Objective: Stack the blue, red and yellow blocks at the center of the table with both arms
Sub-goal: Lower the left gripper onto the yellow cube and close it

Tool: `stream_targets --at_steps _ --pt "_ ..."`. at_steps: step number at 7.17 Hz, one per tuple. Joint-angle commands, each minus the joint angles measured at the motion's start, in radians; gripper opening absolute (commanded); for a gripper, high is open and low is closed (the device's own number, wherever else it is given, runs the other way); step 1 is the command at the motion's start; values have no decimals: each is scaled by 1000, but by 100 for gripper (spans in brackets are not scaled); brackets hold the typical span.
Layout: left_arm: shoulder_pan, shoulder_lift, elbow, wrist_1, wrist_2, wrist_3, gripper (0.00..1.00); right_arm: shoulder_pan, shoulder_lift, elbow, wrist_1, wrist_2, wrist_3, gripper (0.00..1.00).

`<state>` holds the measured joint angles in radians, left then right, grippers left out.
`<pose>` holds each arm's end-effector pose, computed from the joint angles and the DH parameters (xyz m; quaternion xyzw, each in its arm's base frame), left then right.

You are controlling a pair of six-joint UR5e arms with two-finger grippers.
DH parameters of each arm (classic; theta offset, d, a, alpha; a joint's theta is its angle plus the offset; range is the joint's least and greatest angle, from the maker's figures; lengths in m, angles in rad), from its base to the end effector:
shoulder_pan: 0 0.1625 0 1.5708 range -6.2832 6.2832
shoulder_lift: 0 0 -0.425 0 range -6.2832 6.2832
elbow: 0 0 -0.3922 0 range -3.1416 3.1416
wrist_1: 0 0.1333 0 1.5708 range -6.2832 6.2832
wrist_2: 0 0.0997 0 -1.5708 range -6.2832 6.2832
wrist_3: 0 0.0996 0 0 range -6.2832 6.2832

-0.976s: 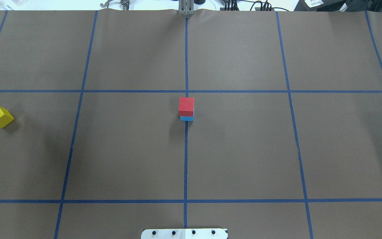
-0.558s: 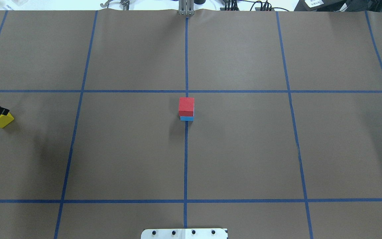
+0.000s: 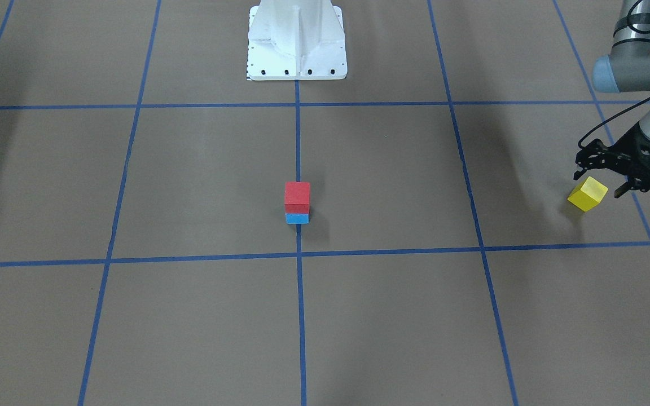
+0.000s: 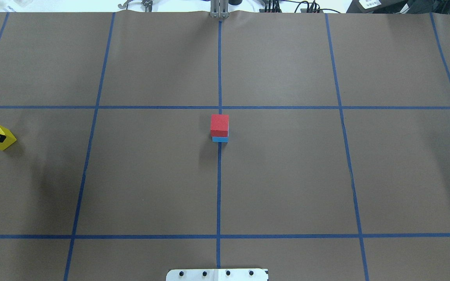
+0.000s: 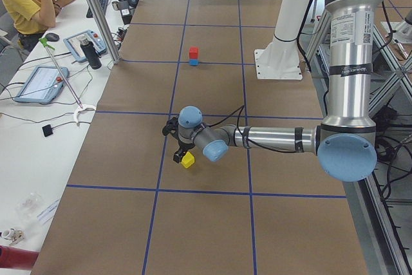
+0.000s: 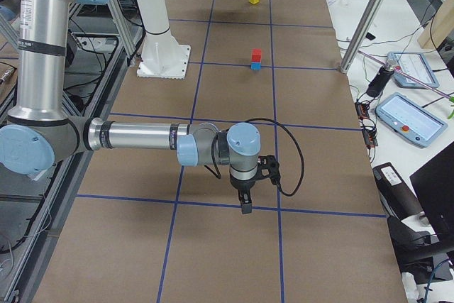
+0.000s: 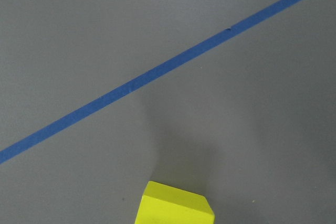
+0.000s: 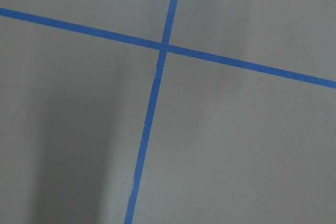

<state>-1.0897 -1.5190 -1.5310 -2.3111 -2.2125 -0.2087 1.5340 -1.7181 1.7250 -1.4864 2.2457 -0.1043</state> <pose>0.1643 -0.4740 0.6261 0.1836 0.3836 0.2217 0.8775 0.0550 -0.4385 0.6485 0.0542 -0.3291 -0.0815 0.9392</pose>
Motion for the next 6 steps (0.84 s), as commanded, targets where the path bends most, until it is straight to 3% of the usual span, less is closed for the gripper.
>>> stream_targets --at_steps 1,6 --pt "2 -6 20 -1 -1 18 99 0 0 -1 0 0 0 100" --pt "74 -21 57 -5 36 14 99 0 0 1 0 0 2 100"
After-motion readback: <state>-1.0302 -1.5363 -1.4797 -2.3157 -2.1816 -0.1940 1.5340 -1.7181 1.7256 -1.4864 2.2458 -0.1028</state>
